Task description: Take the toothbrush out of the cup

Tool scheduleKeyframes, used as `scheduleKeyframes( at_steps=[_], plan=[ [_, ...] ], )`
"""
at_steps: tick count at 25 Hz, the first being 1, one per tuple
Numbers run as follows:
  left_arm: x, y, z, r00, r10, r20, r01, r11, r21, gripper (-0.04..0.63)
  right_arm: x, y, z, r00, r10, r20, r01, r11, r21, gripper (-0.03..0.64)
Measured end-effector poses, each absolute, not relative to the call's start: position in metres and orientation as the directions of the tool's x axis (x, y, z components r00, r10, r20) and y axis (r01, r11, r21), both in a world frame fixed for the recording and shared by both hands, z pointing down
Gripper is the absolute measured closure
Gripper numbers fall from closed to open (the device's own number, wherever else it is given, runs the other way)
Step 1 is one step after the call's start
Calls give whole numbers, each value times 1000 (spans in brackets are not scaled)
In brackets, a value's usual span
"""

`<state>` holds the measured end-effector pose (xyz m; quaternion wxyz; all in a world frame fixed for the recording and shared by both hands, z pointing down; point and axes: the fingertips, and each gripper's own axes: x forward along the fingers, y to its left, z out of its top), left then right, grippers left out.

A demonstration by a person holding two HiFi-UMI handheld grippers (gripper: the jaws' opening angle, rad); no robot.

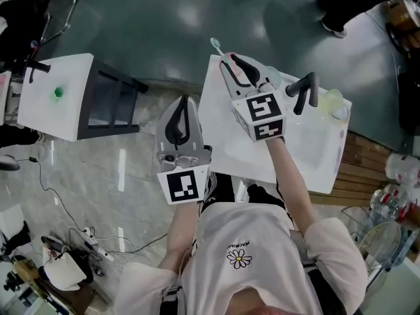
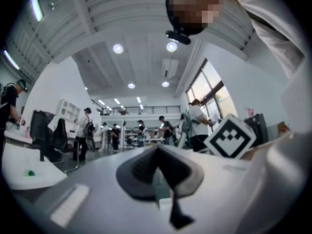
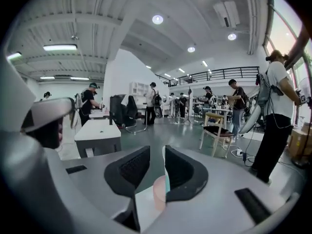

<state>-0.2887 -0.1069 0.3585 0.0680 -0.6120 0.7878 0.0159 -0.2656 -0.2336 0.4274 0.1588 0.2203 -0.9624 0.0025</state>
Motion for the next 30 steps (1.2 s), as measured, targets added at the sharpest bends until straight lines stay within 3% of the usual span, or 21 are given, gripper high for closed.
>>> scheduleKeyframes(
  at_steps=[6,13,30],
  plan=[
    [-333,-97,392,-304,-950,-73,-952,305,-11,588,-300,-262,497,-729,-447,519,-444,885,140,509],
    [-351,-92,416,-324,-946,-31,-946,324,12,588,-306,-274,524,-650,-463,602,-449,874,186,528],
    [-354,-91,429,-348,-937,-5,-937,348,41,588,-305,-282,528,-651,-436,622,-447,882,151,581]
  ],
)
